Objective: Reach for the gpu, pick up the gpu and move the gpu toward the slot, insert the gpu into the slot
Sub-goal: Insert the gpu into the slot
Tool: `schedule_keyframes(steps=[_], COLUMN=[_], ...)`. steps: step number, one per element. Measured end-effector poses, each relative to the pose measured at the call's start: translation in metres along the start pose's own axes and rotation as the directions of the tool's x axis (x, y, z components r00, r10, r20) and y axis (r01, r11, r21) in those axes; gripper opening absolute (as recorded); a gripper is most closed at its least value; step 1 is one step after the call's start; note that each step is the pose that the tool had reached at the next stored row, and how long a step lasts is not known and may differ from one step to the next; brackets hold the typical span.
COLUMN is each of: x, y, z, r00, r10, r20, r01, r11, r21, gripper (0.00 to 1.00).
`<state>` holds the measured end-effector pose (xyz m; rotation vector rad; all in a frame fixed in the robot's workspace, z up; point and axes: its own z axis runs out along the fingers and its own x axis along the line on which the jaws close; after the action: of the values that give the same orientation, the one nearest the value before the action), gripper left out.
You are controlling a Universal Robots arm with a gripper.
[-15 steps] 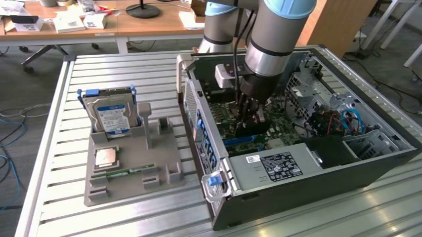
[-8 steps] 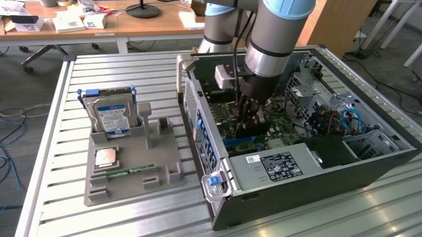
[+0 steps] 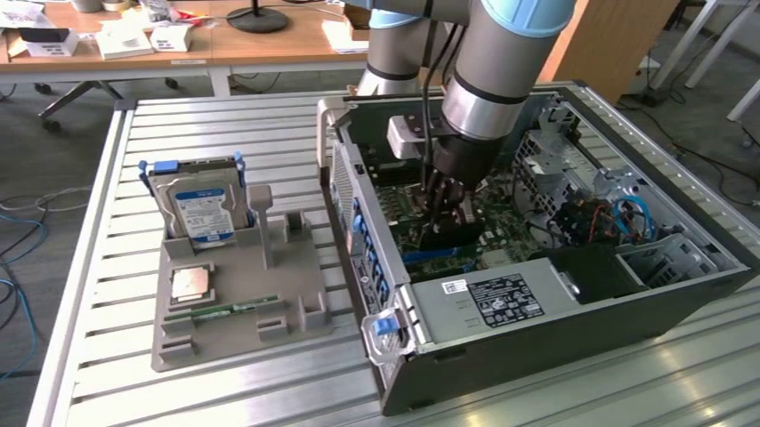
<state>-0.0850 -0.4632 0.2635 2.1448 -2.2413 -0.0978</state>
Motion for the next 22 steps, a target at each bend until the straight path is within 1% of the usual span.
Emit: schedule_keyframes(steps=[1, 8, 14, 17, 22], x=[-0.0001, -0.0002, -0.0004, -0.0005, -0.0005], y=[0.0001, -0.0016, -0.008, -0.0082, -0.0082], z=[0.0, 0.0011, 0.0014, 0.0018, 0.004], r00=[1.0, 1.0, 1.0, 1.0, 1.0], r10=[0.0, 0.0, 0.0, 0.0, 0.0], r20=[0.0007, -0.0008, -0.0014, -0.0033, -0.0031], r01=[0.0, 0.0, 0.0, 0.0, 0.0], r11=[1.0, 1.0, 1.0, 1.0, 1.0], r21=[-0.0014, -0.0032, -0.0027, -0.0028, -0.0026], gripper=[0.26, 0.26, 0.26, 0.26, 0.26])
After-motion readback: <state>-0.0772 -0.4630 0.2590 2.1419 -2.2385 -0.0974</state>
